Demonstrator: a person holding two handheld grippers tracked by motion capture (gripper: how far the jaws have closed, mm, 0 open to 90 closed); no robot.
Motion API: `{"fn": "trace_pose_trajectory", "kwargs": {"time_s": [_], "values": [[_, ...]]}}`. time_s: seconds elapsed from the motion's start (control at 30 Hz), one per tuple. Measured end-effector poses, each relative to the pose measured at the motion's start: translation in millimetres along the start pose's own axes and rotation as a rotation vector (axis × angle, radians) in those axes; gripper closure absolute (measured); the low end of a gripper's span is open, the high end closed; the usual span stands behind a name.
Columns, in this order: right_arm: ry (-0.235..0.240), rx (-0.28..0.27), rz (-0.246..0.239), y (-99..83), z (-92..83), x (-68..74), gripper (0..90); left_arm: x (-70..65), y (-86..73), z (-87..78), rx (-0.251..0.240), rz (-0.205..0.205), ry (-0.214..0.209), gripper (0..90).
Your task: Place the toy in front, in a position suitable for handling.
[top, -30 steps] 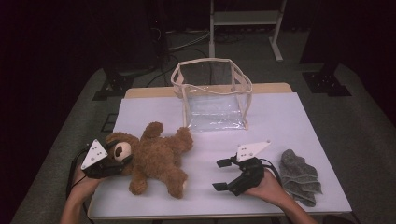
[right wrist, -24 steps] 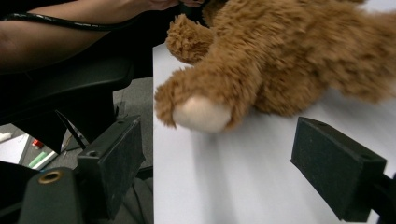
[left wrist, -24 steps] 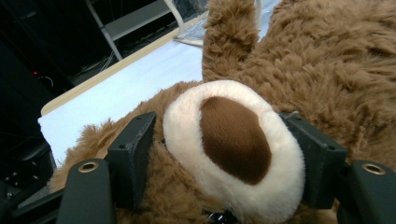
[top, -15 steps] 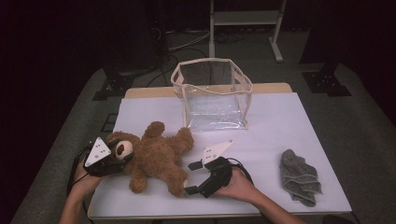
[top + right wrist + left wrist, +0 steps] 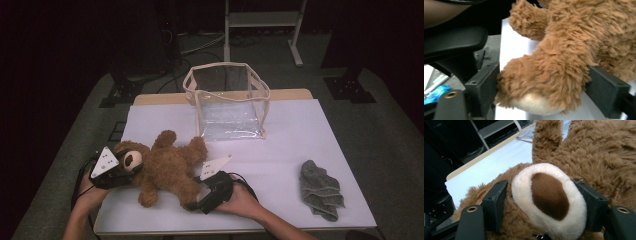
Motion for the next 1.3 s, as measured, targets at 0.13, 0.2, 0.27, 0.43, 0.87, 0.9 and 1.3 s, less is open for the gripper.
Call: {"fn": "trace_pose_trajectory", "kwargs": {"time_s": [0.13, 0.2, 0.27, 0.43, 0.87, 0.9, 1.3], "values": [[-0.037, 0.043, 0.017, -3.7, 4.3, -6.5, 33.3, -0.4, 0.6, -0.4, 0.004, -0.005, 0.003, 32.3], [-0.039, 0.060, 0.027, -5.3, 4.8, -8.0, 41.7, -0.9, 1.5, -0.4, 0.003, 0.004, 0.005, 32.5], [-0.034, 0.066, 0.030, -5.9, 5.0, -8.7, 44.9, -1.7, 2.4, -0.9, 0.007, 0.011, 0.007, 32.7], [-0.030, 0.068, 0.043, -4.4, 1.1, -12.3, 58.1, -1.3, 5.5, -1.9, 0.013, 0.017, 0.008, 34.0], [-0.016, 0.046, 0.031, 12.9, -22.5, -16.1, 67.9, -3.4, 21.8, -3.2, 0.007, 0.023, 0.005, 37.1], [-0.016, 0.046, 0.031, 12.9, -22.5, -16.1, 67.9, -3.4, 21.8, -3.2, 0.007, 0.023, 0.005, 37.3], [-0.019, 0.037, 0.016, 20.6, -41.7, -11.4, 70.2, -12.8, 37.2, -5.1, -0.001, 0.053, -0.019, 37.7]]}}
Point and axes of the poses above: each handheld gripper's, and its own axes: z roughly forward along the jaws, y roughly out of its top, x roughly to its left, the point moved 6 cm from there along z, roughly forward along the jaws, and after that the axes turned 4 degrees about -x, right-handed, at the moved point
